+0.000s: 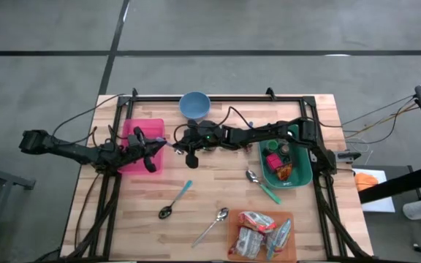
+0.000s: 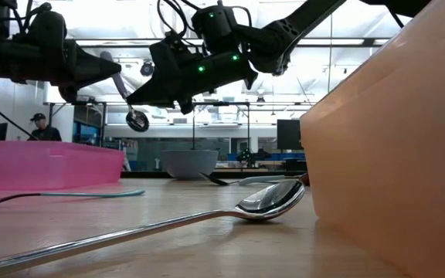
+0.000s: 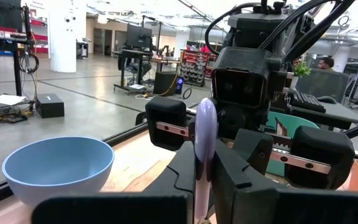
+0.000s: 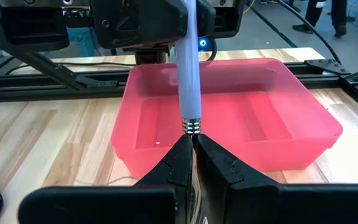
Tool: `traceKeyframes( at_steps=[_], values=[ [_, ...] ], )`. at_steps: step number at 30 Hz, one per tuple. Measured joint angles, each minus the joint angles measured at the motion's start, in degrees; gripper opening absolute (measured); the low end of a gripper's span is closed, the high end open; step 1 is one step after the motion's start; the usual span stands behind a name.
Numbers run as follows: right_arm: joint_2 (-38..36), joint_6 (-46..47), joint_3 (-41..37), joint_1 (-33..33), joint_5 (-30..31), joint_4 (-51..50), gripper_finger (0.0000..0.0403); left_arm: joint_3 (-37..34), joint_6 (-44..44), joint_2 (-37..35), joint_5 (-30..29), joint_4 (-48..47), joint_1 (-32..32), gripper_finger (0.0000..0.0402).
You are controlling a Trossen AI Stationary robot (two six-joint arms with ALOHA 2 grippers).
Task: Pick & Place Food Item
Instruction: Put the purple spoon into the pink bin
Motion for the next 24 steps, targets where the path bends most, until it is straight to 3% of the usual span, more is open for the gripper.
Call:
traceKeyframes(
  at_steps=[24],
  values=[
    [0.0,-0.6,-0.1,0.0,0.2,0.1,0.0015,0.0,0.2,0.0,0.0,0.0,0.0,0.0014]
  ],
)
